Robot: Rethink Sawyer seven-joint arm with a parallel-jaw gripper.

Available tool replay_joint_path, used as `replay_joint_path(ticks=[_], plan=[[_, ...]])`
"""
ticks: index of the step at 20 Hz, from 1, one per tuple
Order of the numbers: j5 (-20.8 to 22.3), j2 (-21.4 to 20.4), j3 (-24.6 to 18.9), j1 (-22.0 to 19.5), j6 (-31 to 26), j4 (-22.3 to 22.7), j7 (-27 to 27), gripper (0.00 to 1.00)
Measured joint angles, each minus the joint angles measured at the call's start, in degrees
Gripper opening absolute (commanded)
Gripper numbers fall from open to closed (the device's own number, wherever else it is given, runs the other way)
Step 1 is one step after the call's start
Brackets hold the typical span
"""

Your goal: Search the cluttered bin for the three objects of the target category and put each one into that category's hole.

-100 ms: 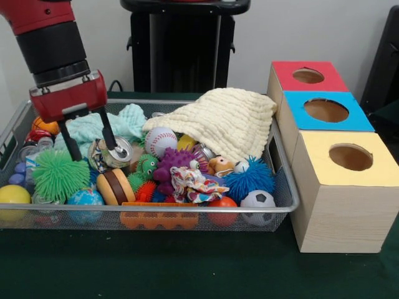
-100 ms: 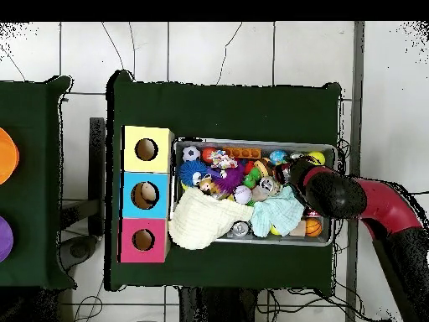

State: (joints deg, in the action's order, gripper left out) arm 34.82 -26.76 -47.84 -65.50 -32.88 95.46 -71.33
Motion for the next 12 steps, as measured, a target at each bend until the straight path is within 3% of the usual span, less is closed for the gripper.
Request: replay_joint_path(ticks=[12], plan=[[0.16,3.18,0.04,-0.28,0.00,-0.04,0.00,1.00]])
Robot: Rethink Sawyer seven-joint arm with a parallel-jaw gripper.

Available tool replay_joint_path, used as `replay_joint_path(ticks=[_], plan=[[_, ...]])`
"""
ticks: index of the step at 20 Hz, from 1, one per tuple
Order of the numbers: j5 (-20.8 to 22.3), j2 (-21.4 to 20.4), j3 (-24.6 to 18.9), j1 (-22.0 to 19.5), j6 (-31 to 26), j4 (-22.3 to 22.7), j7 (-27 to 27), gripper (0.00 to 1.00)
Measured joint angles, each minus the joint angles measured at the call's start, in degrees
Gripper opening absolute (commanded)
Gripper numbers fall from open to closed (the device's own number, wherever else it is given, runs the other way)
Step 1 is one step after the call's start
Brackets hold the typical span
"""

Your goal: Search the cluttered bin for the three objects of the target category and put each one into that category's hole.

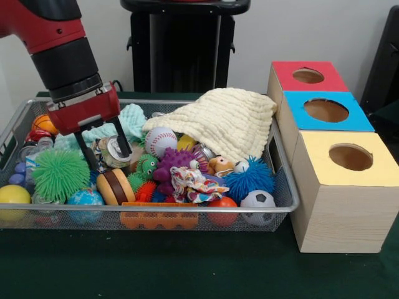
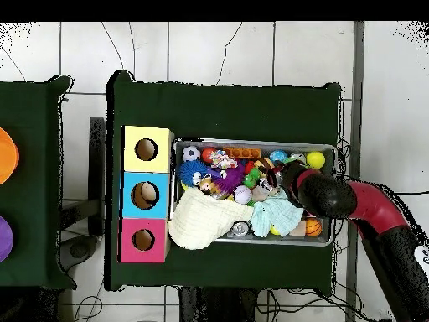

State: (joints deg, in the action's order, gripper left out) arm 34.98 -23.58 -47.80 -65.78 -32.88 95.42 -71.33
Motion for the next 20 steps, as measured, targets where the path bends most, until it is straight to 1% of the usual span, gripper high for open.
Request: replay_joint_path(ticks=[7,20], plan=[[0.00,0.65,-0.01,-0.72,-0.59,-1.04,0.00,1.00],[-0.02,1.91,-0.14,-2.50,-6.14,-4.86,0.00,1.00]])
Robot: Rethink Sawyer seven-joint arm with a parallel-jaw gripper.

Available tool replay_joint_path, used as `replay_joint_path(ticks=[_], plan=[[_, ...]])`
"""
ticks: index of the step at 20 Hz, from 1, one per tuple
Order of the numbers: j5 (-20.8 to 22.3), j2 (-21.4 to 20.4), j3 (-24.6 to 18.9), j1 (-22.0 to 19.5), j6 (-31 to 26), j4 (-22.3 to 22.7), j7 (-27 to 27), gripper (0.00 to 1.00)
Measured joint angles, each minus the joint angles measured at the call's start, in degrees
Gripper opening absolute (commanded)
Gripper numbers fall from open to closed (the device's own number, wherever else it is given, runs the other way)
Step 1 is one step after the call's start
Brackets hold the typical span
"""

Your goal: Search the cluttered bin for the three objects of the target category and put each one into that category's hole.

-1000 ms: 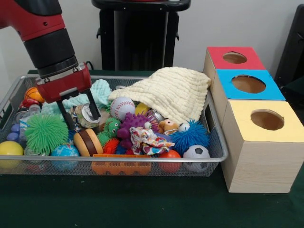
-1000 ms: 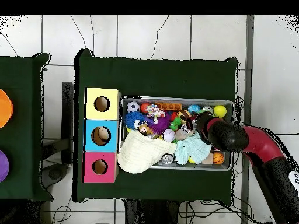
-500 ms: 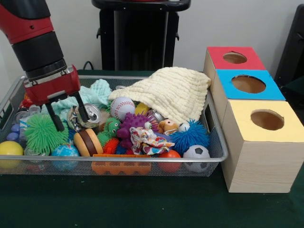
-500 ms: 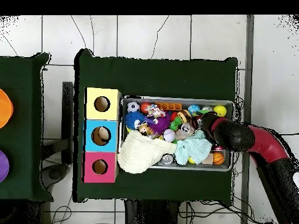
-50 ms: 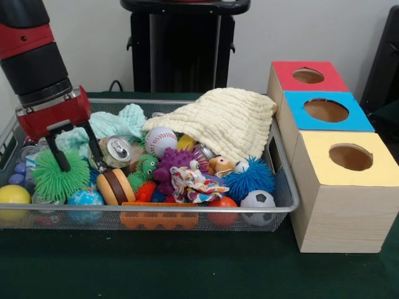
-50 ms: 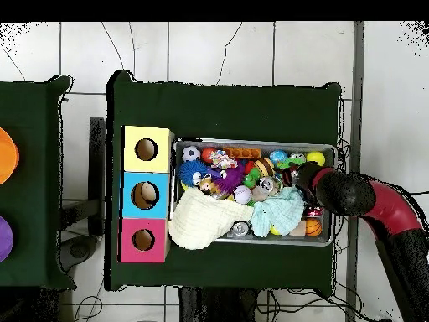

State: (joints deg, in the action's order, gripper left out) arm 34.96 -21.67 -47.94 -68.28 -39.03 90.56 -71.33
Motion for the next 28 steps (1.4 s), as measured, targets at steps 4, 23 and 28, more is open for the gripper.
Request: replay_joint_path(ticks=[4,23,28], plan=[[0.00,0.39,-0.01,-0.57,-0.71,-0.69,0.00,1.00],[0.13,4.43,-0.23,-0.84,-3.01,-3.53,0.08,1.00],[0.12,5.06,-0.38,-0.89,-5.00,-4.89,1.56,1.00]])
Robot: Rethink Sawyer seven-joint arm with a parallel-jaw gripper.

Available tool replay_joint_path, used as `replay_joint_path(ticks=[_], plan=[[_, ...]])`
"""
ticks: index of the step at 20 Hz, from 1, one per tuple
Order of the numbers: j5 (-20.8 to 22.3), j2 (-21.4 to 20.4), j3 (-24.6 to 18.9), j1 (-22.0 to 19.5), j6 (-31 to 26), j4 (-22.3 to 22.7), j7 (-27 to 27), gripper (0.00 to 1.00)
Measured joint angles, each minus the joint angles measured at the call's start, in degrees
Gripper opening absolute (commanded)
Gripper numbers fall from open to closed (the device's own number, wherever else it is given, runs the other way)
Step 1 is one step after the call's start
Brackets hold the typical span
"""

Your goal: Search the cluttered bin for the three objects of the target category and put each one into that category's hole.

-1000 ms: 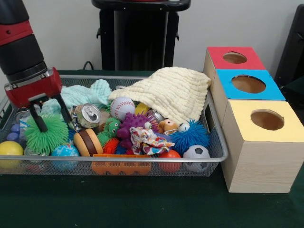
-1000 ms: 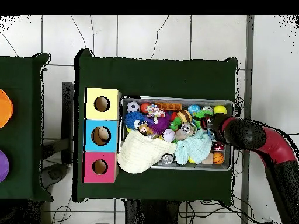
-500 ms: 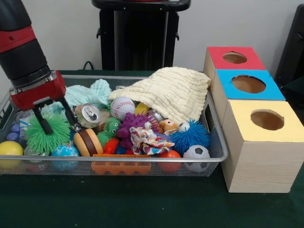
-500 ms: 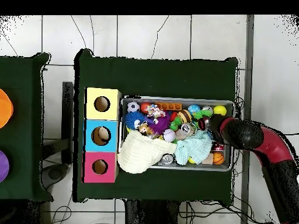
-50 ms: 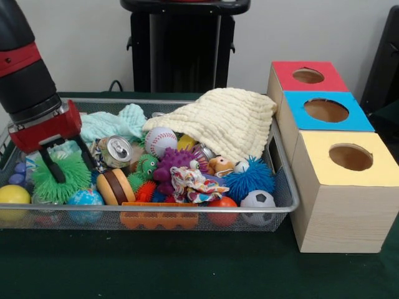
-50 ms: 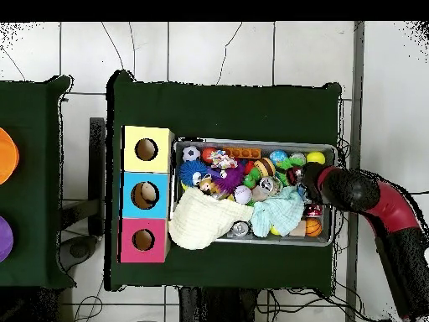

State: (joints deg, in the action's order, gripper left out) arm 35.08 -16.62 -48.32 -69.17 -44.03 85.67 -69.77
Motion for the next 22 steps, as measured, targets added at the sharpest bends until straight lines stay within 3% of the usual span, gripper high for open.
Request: replay_joint_path(ticks=[11,22], plan=[[-0.48,-2.38,-0.44,-0.82,-5.31,-0.32,3.05,1.00],[-3.03,-11.43,-0.92,-3.21,-9.25,2.05,3.05,1.00]])
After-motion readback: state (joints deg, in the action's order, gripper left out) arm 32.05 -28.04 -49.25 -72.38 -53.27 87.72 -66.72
